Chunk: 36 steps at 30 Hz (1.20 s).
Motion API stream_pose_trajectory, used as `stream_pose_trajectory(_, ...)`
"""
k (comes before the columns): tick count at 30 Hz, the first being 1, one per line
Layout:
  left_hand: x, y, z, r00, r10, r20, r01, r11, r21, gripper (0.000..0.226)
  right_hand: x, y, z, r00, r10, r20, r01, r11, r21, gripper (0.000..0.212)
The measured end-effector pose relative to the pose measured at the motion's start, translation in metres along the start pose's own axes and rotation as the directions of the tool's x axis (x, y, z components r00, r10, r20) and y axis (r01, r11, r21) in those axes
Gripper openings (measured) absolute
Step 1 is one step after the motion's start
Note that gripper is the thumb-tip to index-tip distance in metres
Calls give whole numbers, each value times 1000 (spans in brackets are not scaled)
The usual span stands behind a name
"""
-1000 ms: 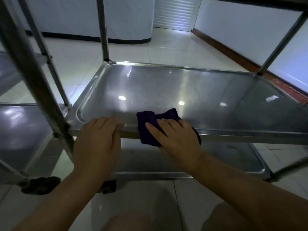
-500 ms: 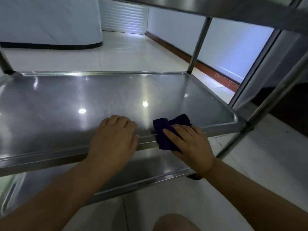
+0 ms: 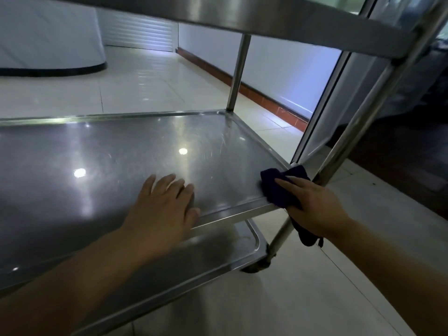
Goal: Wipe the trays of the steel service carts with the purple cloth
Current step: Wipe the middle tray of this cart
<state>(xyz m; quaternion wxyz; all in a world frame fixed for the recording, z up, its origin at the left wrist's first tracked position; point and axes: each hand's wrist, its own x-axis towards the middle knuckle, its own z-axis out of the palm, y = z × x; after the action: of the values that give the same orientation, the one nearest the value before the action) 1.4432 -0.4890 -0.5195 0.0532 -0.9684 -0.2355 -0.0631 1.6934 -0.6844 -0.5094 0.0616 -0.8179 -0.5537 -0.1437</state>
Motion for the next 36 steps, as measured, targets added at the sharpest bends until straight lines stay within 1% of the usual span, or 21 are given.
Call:
stream_pose_trajectory(2,1,0,1,1000,-21,0,21,999,-32,68,10,-1,-2,989,93,117,-95,995,10,57)
stream_pose_trajectory(5,5,1,4,998,-37,43,40,996,-74,92,30,-6,-4,949,186,256,-208,976,61,59)
stream_pose_trajectory(6,6,0,4,997,-56,55,61,994,-92,95,37,-5,-5,932,208,298,-240,968,74,59)
stream_pose_trajectory(8,9,1,7,997,-60,53,65,992,-103,96,53,1,-2,901,227,370,-274,959,78,58)
stream_pose_trajectory(12,12,-3,11,997,-68,33,72,988,-138,89,88,8,11,880,198,433,-228,973,19,53)
stream_pose_trajectory(14,13,-5,14,999,-48,25,50,994,-102,77,109,10,16,883,184,432,-212,977,16,52)
stream_pose_trajectory(16,14,-6,18,998,-58,-13,56,995,-79,61,131,10,21,885,205,418,-242,970,37,54)
stream_pose_trajectory(17,14,-6,20,997,-73,-23,70,993,-90,57,143,10,24,892,214,397,-255,965,53,55)
stream_pose_trajectory(20,11,-4,23,995,-74,-68,68,994,-84,57,175,6,32,903,212,373,-231,973,7,51)
stream_pose_trajectory(22,10,-4,23,994,-67,-86,62,996,-60,56,192,-1,30,882,255,395,-297,954,48,53)
stream_pose_trajectory(26,12,-4,20,991,-71,-116,64,996,-67,55,215,-6,32,875,275,399,-337,937,95,54)
stream_pose_trajectory(28,13,-4,20,989,-75,-126,65,995,-78,54,213,-12,33,874,266,406,-328,940,92,56)
stream_pose_trajectory(31,14,-3,18,991,-80,-110,69,993,-101,53,203,-32,34,890,200,410,-263,959,103,62)
stream_pose_trajectory(34,12,-3,16,991,-79,-110,65,990,-125,57,186,-59,35,907,74,415,-170,965,198,57)
stream_pose_trajectory(36,11,-3,18,986,-96,-134,79,989,-126,62,167,-75,34,918,-25,396,-85,963,257,55)
